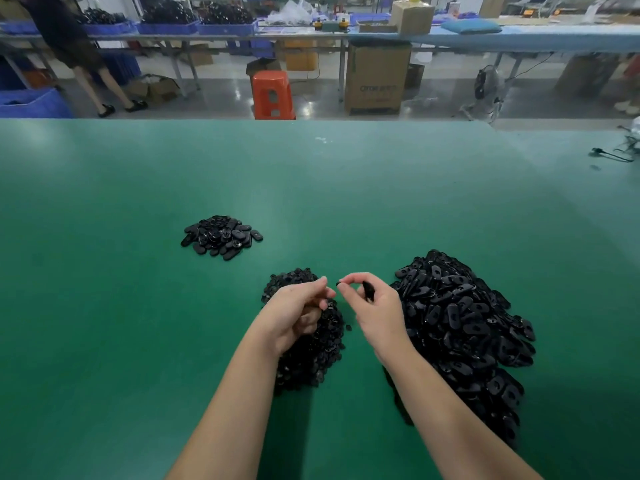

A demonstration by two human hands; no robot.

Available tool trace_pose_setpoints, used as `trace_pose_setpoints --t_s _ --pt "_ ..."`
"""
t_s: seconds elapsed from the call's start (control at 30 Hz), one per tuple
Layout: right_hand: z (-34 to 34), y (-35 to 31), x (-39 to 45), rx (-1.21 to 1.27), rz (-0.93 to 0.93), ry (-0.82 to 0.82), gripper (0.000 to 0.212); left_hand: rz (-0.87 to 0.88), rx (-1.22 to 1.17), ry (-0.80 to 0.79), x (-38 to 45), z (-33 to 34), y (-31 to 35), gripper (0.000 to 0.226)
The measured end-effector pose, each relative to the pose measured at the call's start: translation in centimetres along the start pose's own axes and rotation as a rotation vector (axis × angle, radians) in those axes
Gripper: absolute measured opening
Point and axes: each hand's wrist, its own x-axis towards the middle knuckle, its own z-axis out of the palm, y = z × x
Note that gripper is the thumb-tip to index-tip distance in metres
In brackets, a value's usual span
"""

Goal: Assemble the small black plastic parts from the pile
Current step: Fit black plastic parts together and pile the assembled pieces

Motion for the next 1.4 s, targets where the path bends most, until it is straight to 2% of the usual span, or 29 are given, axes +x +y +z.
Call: trace_pose_setpoints --t_s 0.13,0.33,0.5,0.6,0.7,0.87,1.0,1.1,1.23,1.4 --pt "0.2 0.5 -0.5 -0.084 -0.027 -0.014 0.008 0.054 0.058 -0.01 -0.4 0.5 0.0 0.023" --pt "0.5 1.2 -1.3 -0.124 -0.029 -0.09 0.016 0.053 -0.002 0.04 -0.4 0.8 -0.5 0.011" --pt "1.5 2.0 -1.7 0.441 0.335 0.012 0.022 0.107 -0.121 0.171 -0.3 1.1 -2.3 0.009" --pt "2.0 2.6 -2.1 0.569 0.414 0.066 0.024 0.122 -0.236 0.171 -0.3 1.0 -3.0 0.012" --pt "2.0 2.9 -2.5 0.546 0.41 0.06 0.03 0.144 -0.282 0.189 -0.4 0.9 -3.5 0.016" --pt "1.5 2.6 -2.2 0.396 0.356 0.023 0.027 0.215 -0.203 0.21 -0.5 1.1 -3.9 0.016" --pt "1.7 2.5 -1.8 0.544 0.457 0.006 0.029 0.219 -0.168 0.202 -0.5 1.7 -4.2 0.023" --pt "1.4 2.6 -1.8 0.463 0.409 -0.003 0.028 0.22 -0.157 0.193 -0.6 2.0 -4.4 0.023" --pt "0.9 2.7 -2.0 0.345 0.305 0.078 0.014 0.233 -0.176 0.213 -0.8 1.9 -4.6 0.014" --pt "0.8 2.1 -2.2 0.37 0.287 0.109 0.007 0.25 -0.122 0.228 -1.1 1.6 -4.7 0.01"
